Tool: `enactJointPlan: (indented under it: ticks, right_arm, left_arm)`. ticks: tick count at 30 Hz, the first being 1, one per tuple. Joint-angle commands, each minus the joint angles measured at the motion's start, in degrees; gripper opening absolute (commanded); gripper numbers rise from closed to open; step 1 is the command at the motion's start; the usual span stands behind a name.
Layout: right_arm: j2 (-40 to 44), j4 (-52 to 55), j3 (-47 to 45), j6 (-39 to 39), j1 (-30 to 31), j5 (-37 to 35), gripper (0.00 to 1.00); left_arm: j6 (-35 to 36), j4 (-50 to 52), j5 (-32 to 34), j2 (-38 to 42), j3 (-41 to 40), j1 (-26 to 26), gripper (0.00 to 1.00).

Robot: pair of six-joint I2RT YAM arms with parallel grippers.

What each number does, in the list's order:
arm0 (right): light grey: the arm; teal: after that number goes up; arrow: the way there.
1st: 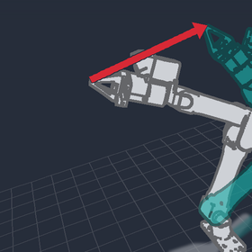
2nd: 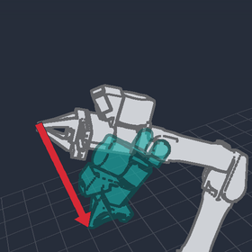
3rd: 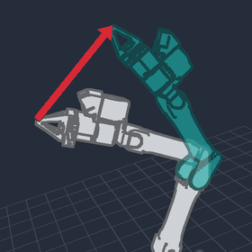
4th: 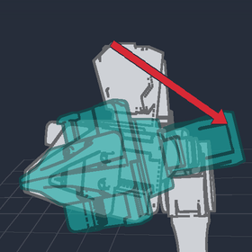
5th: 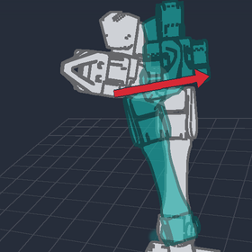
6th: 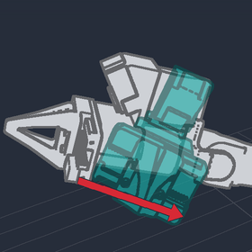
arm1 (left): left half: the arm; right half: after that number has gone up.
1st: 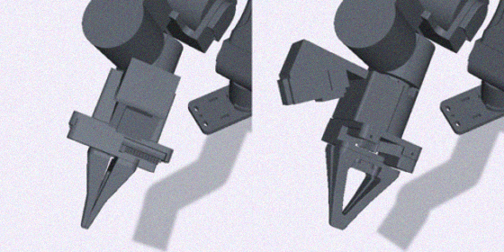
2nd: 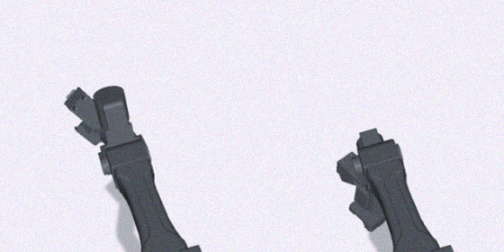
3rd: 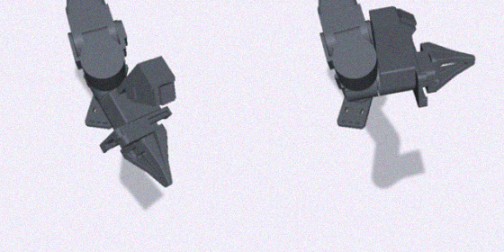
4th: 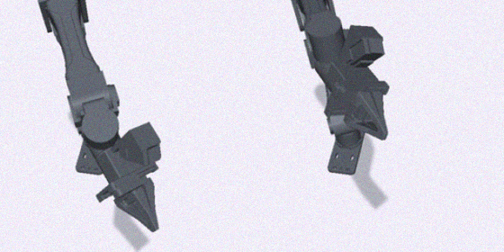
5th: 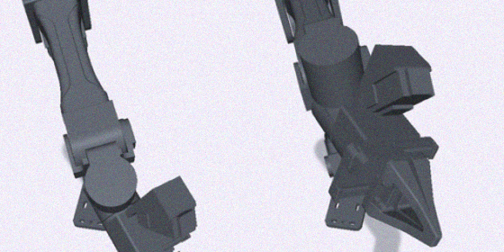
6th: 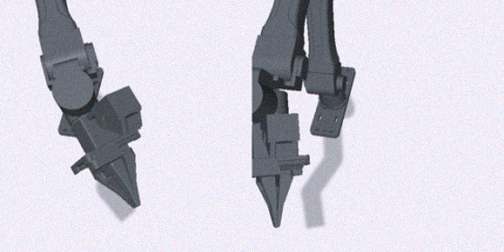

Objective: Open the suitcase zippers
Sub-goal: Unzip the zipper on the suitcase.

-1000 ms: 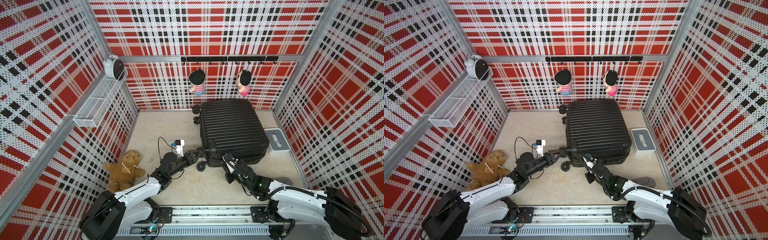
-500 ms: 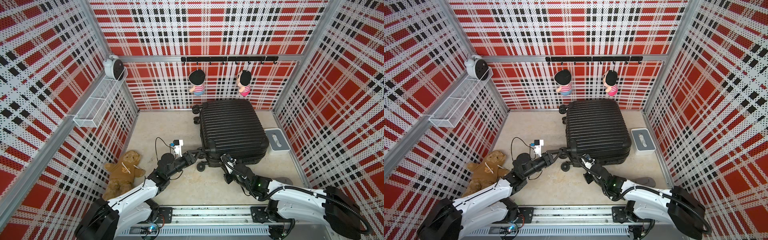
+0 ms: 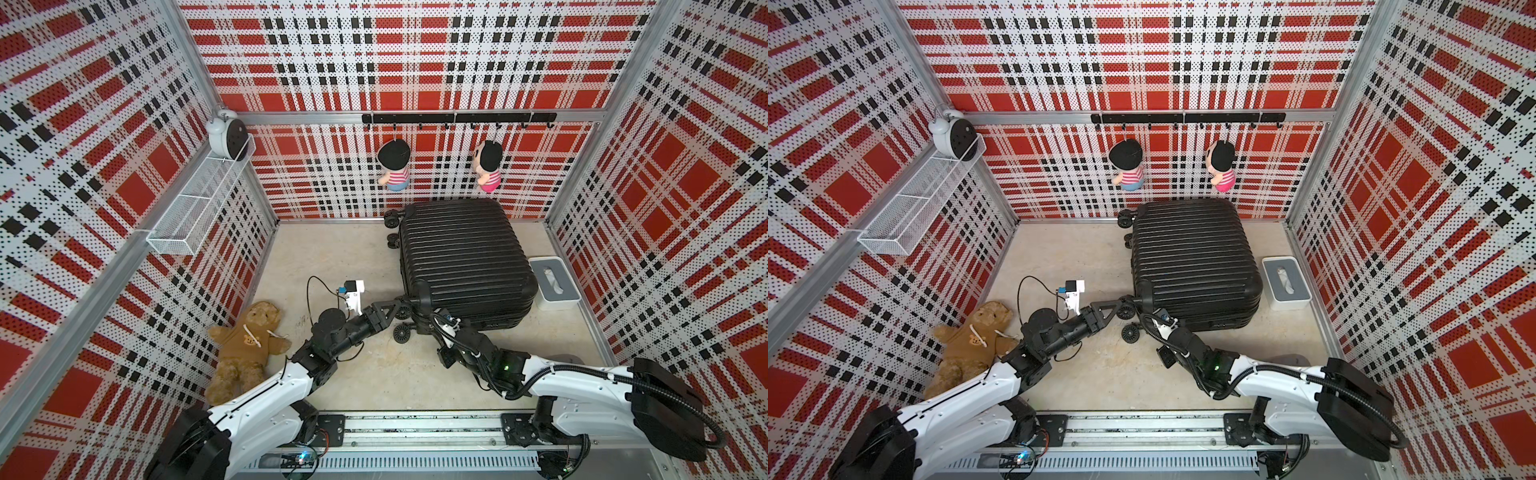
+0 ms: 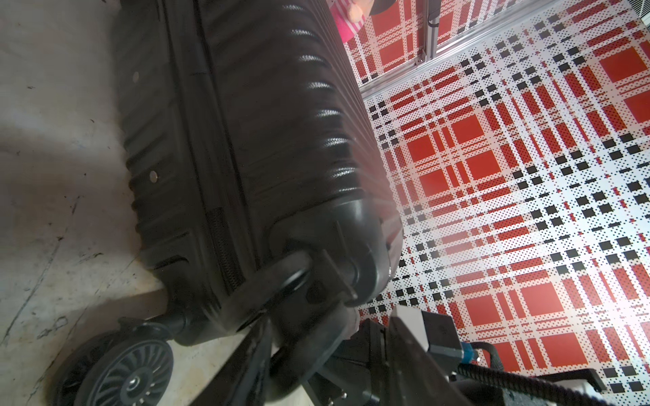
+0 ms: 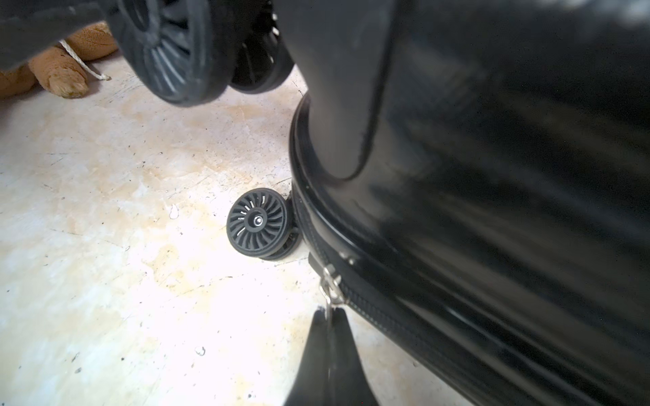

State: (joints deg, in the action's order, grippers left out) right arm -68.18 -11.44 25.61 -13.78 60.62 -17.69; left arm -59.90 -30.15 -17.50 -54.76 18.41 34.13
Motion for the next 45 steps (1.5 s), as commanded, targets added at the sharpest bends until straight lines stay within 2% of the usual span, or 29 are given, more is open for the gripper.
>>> enactJointPlan:
  ticks: [1,7,14,22,28,32,35,38,40,42,44,45]
  right_arm:
    - [-1.80,-2.52,1.81,-0.87,2.49,1.82,0.00]
    - [-4.44,-3.23,3.36,-2.40,3.62,0.89,0.00]
    - [-7.42,-3.72,5.60,-3.18,3.98,0.83,0.00]
    - [-12.32,-4.94,9.38,-4.01,4.41,2.34,0.00]
    - [-16.28,-5.35,12.03,-5.63,5.40,1.47,0.00]
    - [-18.06,-4.60,13.57,-6.61,7.34,-3.74,0.00]
    - [-18.45,-4.86,13.85,-7.92,8.52,-6.22,0.00]
    - [-18.56,-4.86,13.93,-7.92,9.15,-6.22,0.00]
    - [-18.22,-4.86,14.20,-7.92,9.49,-6.22,0.00]
    - [-18.04,-4.86,14.64,-7.92,9.69,-6.22,0.00]
    - [-18.20,-3.54,15.14,-11.79,9.95,-12.11,0.00]
    - [-18.44,-3.53,15.34,-12.96,10.09,-12.23,0.00]
  left_arm:
    - [1.10,0.49,0.08,1.33,-0.87,-0.38,0.57]
    - [2.82,5.62,2.67,5.83,-3.13,-1.02,0.63]
    - [6.82,14.67,6.82,10.44,-4.71,-1.58,0.60]
    - [9.43,16.50,13.27,9.56,-7.93,4.14,0.57]
    - [10.41,15.57,15.42,7.94,-8.31,6.13,0.56]
    - [11.72,16.25,15.17,7.98,-6.81,4.22,0.56]
    - [12.01,16.76,14.84,7.74,-5.47,0.30,0.59]
    - [11.39,15.11,9.89,3.72,-5.01,-6.49,0.58]
    - [11.72,13.21,5.49,-0.24,-5.05,-8.86,0.55]
    - [12.06,12.56,3.74,-3.82,-4.88,-8.09,0.55]
    - [12.09,11.80,2.33,-6.06,-4.73,-5.89,0.57]
    - [11.93,11.25,2.31,-6.92,-4.63,-4.17,0.60]
